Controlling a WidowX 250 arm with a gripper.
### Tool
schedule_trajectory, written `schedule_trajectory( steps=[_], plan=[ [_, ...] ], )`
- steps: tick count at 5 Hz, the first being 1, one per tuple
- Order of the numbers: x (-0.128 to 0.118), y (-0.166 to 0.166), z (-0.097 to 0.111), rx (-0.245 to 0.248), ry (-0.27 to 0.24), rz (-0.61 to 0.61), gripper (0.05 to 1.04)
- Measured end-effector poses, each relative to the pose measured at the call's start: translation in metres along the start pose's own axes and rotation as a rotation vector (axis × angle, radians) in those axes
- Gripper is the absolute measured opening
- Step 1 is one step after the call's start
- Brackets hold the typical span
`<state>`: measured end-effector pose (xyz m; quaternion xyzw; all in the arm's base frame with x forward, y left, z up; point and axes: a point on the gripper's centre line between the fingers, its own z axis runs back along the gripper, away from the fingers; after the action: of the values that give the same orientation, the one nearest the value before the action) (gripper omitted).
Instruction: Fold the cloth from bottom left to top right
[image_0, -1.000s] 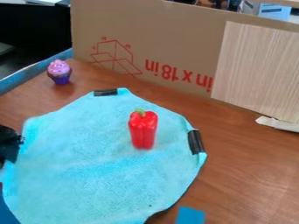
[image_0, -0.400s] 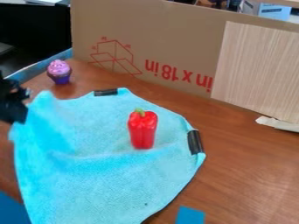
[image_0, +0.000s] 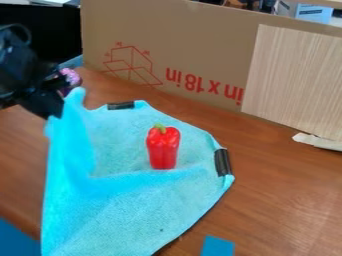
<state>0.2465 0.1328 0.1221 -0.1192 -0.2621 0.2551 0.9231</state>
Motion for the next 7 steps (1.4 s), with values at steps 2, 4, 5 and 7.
schedule_trajectory(
  steps=[2, 4, 5, 7],
  plan=[
    [0.01, -0.047, -0.006, 0.028, 0.039, 0.019, 0.055],
    [0.01, -0.089, -0.007, 0.039, 0.077, 0.031, 0.055],
    [-0.003, -0.113, -0.015, 0.051, 0.108, 0.037, 0.055],
    [-0.015, -0.152, -0.032, 0.074, 0.109, 0.034, 0.055]
  ],
)
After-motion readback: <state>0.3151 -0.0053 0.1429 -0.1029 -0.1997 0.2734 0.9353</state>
